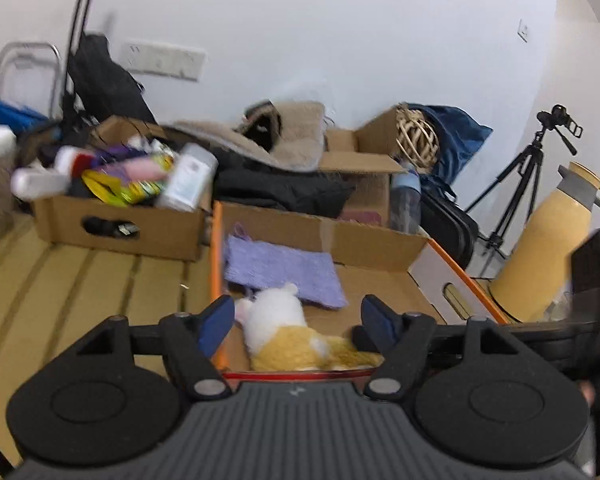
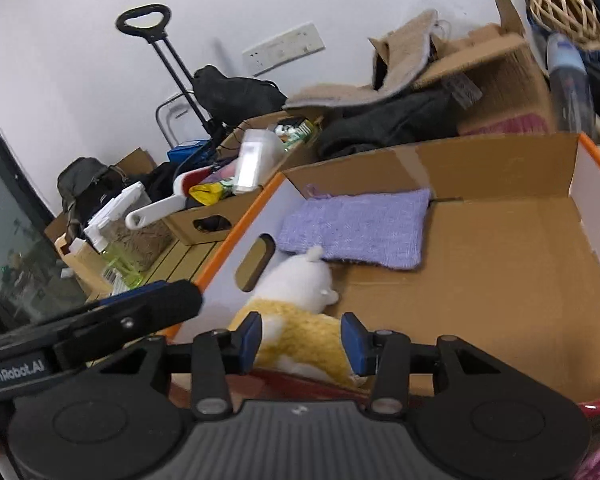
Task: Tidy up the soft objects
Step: 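Lift the plush toy into the cardboard box and open both tools, then withdraw both tools from the box back over the table, then close the left and right tools on the lavender fluffy towel, then carry the lavender towel into the cardboard box and open both tools, then withdraw both tools from the box back over the table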
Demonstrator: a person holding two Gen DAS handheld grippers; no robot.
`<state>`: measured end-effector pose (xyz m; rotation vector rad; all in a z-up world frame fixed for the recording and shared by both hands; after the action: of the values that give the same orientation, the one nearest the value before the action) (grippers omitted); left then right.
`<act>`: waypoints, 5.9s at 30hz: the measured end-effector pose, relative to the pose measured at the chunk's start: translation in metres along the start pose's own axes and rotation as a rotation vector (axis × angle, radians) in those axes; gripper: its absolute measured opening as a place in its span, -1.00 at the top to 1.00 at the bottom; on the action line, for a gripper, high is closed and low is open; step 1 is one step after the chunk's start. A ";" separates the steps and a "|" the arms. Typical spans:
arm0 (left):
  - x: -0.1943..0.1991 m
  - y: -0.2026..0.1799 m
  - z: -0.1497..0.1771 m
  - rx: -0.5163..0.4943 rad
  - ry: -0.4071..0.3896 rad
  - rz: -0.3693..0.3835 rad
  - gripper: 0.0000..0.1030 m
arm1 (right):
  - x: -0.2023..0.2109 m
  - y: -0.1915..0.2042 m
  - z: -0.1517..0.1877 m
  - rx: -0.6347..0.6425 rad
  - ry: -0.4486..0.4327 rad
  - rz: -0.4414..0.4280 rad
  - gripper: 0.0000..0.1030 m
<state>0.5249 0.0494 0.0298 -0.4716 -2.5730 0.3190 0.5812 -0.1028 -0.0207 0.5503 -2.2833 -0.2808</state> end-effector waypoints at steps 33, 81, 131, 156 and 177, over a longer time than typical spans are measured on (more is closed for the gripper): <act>0.266 -0.100 0.150 -0.171 -0.268 -0.240 -1.00 | 0.318 0.018 0.235 0.273 -0.374 0.286 -0.68; 0.068 -0.154 0.125 0.027 -0.071 0.319 0.46 | 0.192 -0.074 0.139 -0.121 -0.381 0.060 0.67; -0.064 -0.108 -0.115 -0.131 0.101 0.044 -0.60 | 0.091 -0.131 -0.118 -0.015 -0.075 0.358 -0.03; 0.285 -0.167 0.139 -0.332 -0.275 -0.042 -1.00 | 0.363 0.028 0.192 0.275 -0.567 0.330 -0.63; 0.186 -0.126 0.165 -0.231 -0.070 -0.050 -1.00 | 0.286 -0.019 0.234 0.121 -0.400 0.352 -0.54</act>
<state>0.2549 -0.0159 0.0096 -0.4848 -2.6985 0.0204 0.2397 -0.2459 -0.0094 0.1492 -2.7454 -0.0820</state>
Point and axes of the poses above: each gripper's, at about its wrist camera, not at the fingertips, and x roughly against the way its jaws point, y to its left, z to its underside, the point moved 8 cm from there along -x, roughly the way its jaws point, and after that the axes turned 7 degrees about z, right-handed, at the moved point
